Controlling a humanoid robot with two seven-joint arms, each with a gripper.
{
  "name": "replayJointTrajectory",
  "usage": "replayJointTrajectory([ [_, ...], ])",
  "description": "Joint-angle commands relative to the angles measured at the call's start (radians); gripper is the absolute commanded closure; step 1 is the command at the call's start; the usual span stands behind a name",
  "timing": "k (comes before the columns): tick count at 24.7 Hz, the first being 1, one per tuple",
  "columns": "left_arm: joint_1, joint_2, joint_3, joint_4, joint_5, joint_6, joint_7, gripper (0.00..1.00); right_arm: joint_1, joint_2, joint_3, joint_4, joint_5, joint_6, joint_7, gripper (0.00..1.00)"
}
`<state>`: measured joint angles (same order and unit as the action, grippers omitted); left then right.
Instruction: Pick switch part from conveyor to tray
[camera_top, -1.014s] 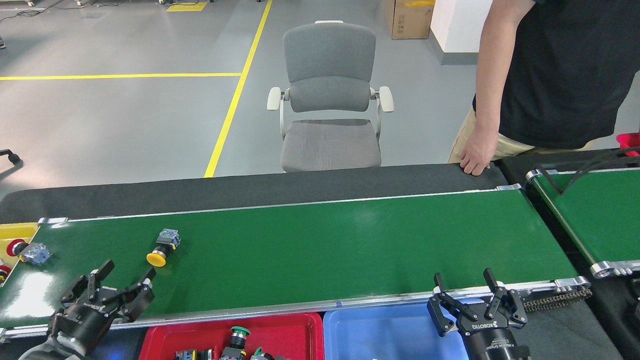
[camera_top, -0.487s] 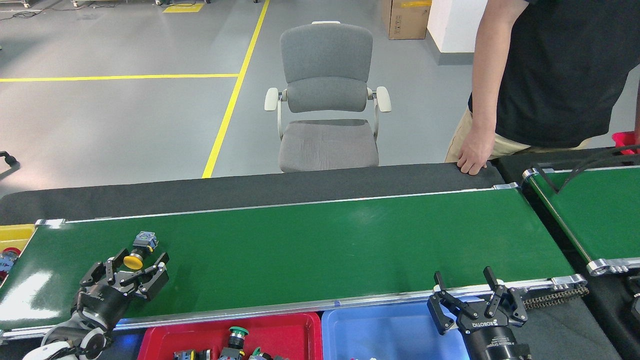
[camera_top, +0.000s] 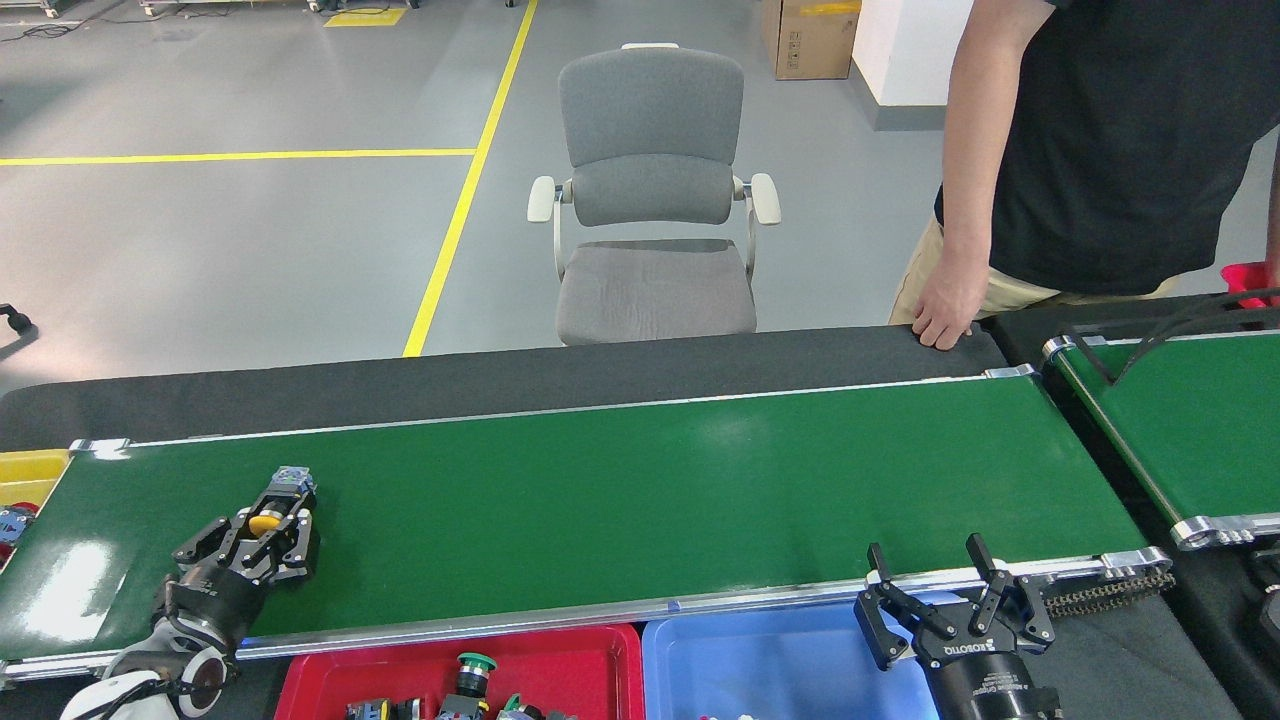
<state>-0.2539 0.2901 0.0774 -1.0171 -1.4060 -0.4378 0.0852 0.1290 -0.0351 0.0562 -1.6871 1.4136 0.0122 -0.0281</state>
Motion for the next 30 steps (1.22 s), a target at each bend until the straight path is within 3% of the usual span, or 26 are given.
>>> replayJointTrajectory([
  [1,0.047,0.006,0.002,-0.109,0.007,-0.085,0.019,0.94,-0.006,0.003,-0.001,-0.016,-0.002,0.003,0.004,0.00],
  [4,0.241,0.007,0.008,-0.385,0.022,-0.231,0.010,0.85,-0.008,0.003,-0.002,-0.017,-0.004,0.005,0.011,0.00],
  [6,0.375,0.006,0.016,-0.546,0.038,-0.303,0.007,0.63,-0.008,0.000,-0.004,-0.017,-0.004,0.003,0.019,0.00],
  [7,0.435,0.000,0.019,-0.613,0.038,-0.323,-0.004,0.36,-0.006,-0.003,-0.004,-0.016,-0.004,0.002,0.019,0.00],
  [8,0.473,-0.005,0.019,-0.658,0.038,-0.318,-0.010,0.02,-0.006,-0.005,-0.004,-0.016,-0.005,0.000,0.019,0.00],
  [15,0.498,-0.035,0.055,-0.683,0.038,-0.279,-0.009,0.00,-0.003,-0.003,-0.002,-0.017,-0.007,0.000,0.020,0.00],
  [20,0.512,-0.062,0.246,-0.638,0.038,0.090,-0.002,0.00,0.000,-0.005,-0.002,-0.017,-0.007,0.000,0.020,0.00],
  [23,0.522,-0.057,0.361,-0.574,0.041,0.071,-0.002,0.00,0.000,-0.003,-0.002,-0.016,-0.007,0.002,0.031,0.00],
  [25,0.535,-0.059,0.407,-0.557,0.041,-0.004,-0.002,0.00,0.001,-0.003,-0.002,-0.020,-0.007,0.000,0.045,0.00],
  [30,0.555,-0.077,0.423,-0.574,0.042,-0.056,-0.002,0.00,0.001,0.001,-0.004,-0.019,-0.007,0.005,0.045,0.00],
])
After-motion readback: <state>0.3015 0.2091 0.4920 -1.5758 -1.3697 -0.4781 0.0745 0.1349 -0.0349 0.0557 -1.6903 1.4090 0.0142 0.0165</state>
